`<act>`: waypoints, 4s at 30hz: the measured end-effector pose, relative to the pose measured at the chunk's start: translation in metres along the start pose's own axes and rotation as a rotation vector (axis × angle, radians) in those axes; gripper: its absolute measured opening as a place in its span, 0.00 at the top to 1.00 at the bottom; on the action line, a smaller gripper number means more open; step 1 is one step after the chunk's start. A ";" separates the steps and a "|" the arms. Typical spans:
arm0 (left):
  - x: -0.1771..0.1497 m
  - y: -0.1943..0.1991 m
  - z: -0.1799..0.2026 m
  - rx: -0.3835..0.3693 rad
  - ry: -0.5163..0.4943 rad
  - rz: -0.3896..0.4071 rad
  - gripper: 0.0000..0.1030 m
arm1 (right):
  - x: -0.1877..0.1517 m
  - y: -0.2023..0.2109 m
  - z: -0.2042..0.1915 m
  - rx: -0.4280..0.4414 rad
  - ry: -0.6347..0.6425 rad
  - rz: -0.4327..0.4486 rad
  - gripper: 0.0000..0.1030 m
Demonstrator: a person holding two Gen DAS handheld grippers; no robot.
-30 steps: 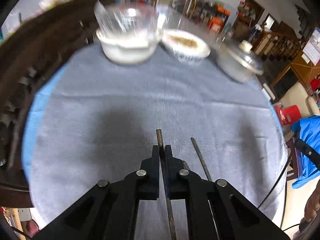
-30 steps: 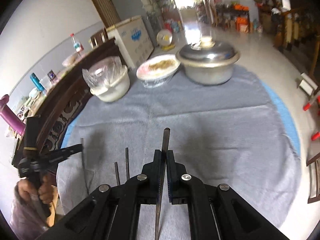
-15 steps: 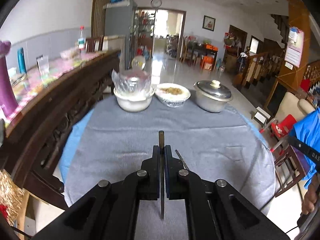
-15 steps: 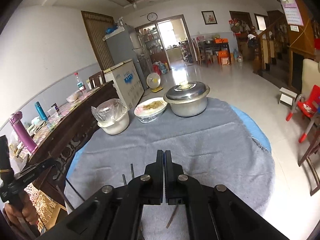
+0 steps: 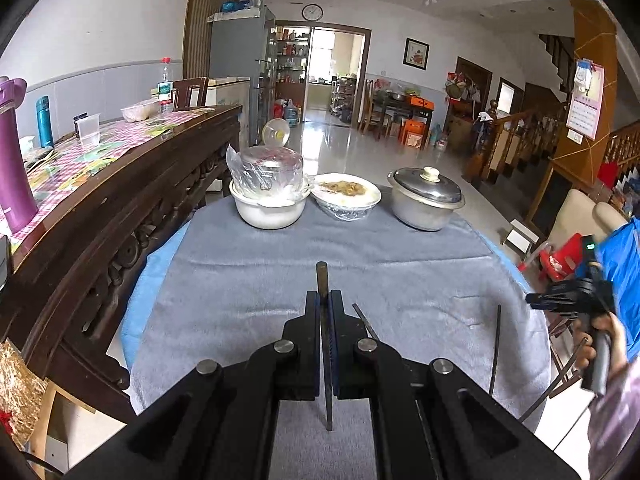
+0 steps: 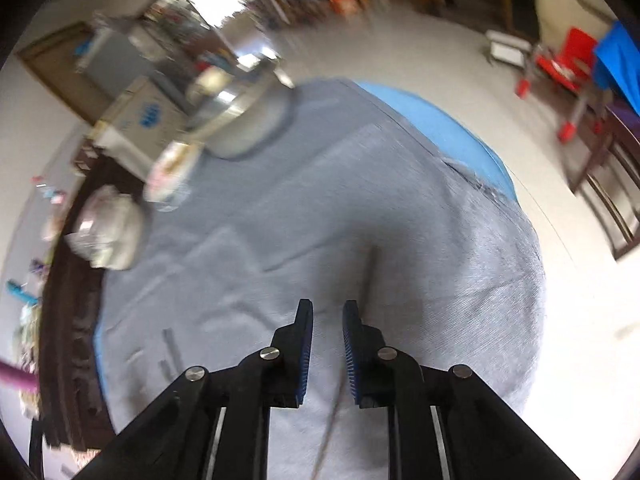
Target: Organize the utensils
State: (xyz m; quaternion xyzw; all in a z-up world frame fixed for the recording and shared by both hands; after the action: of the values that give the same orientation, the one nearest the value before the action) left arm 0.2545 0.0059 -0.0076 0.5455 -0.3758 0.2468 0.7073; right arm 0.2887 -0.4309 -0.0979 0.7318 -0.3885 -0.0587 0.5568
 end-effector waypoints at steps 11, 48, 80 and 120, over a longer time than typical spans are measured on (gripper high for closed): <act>-0.007 0.014 0.000 -0.010 0.002 0.006 0.97 | 0.024 -0.099 -0.010 -0.323 0.042 -0.167 0.82; 0.016 0.140 0.018 -0.116 -0.009 0.184 0.97 | -0.105 0.232 -0.051 0.272 0.224 0.619 0.94; -0.008 0.106 0.083 -0.326 -0.095 0.020 0.97 | -0.218 0.185 -0.129 0.346 0.438 0.759 0.94; -0.032 0.052 -0.031 0.198 -0.005 -0.093 0.34 | -0.165 0.179 -0.024 0.249 0.192 0.589 0.65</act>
State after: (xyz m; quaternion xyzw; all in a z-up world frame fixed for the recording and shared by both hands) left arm 0.2042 0.0520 -0.0064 0.6303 -0.3258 0.2484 0.6595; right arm 0.0972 -0.3220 0.0084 0.6526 -0.5334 0.2217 0.4903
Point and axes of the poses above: each gripper's, at about its wrist camera, not at the fingertips, and y roughly against the way its jaws point, z to its right, x to its top, the point moved 1 cm from there along -y, roughly the way its jaws point, and after that the axes turned 1 degree about -x, right-handed, at the moved point
